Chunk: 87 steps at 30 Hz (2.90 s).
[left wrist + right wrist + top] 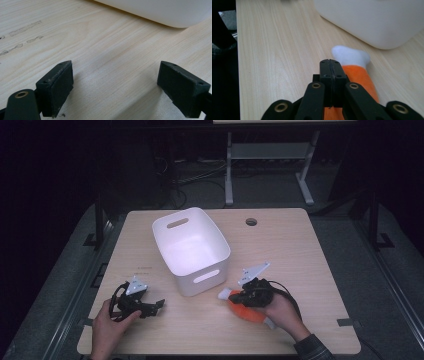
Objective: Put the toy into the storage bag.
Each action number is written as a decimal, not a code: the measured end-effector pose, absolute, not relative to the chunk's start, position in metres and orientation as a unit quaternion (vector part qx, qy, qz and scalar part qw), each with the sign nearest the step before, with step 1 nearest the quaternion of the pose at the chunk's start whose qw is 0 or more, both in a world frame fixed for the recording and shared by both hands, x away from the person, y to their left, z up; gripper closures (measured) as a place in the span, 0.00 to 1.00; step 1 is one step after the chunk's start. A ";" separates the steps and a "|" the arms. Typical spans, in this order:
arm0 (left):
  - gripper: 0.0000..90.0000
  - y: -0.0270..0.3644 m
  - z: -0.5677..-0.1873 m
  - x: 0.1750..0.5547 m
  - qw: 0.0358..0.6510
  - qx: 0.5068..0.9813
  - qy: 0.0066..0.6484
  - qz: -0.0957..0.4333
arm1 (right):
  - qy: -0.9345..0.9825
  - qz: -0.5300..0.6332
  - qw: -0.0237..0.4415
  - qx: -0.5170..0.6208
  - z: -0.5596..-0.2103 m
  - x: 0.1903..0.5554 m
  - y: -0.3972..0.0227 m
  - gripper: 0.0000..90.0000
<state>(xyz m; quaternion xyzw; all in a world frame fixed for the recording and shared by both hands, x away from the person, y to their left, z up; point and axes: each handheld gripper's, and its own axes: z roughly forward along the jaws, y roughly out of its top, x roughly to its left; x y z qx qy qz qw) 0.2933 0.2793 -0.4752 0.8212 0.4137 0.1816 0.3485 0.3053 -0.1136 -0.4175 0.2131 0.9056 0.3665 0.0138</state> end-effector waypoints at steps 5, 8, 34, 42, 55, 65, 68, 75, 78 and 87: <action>0.14 0.279 -0.475 0.293 0.348 0.822 0.413 0.181 | 0.902 0.368 0.017 0.226 -0.409 0.303 -0.119 0.92; 0.14 0.279 -0.475 0.293 0.347 0.822 0.413 0.181 | 0.899 0.371 0.020 0.232 -0.404 0.301 -0.123 0.84; 0.14 0.279 -0.475 0.293 0.349 0.821 0.414 0.181 | 0.902 0.323 0.060 0.280 -0.396 0.300 -0.137 0.09; 0.14 0.279 -0.475 0.293 0.349 0.821 0.415 0.181 | 0.917 0.290 0.068 0.266 -0.404 0.299 -0.131 0.01; 0.14 0.279 -0.475 0.293 0.348 0.821 0.414 0.181 | 0.930 0.249 0.059 0.264 -0.424 0.304 -0.124 0.00; 0.14 0.279 -0.475 0.293 0.348 0.821 0.414 0.182 | 0.937 0.231 0.044 0.259 -0.440 0.304 -0.116 0.00; 0.14 0.279 -0.475 0.293 0.348 0.821 0.415 0.182 | 0.939 0.223 0.045 0.257 -0.444 0.305 -0.114 0.00; 0.14 0.279 -0.475 0.293 0.348 0.821 0.415 0.182 | 0.942 0.212 0.040 0.258 -0.451 0.306 -0.111 0.00; 0.14 0.279 -0.475 0.293 0.348 0.821 0.415 0.182 | 0.941 0.208 0.042 0.262 -0.453 0.306 -0.111 0.01; 0.14 0.279 -0.475 0.292 0.348 0.821 0.416 0.182 | 0.942 0.209 0.042 0.261 -0.451 0.305 -0.112 0.16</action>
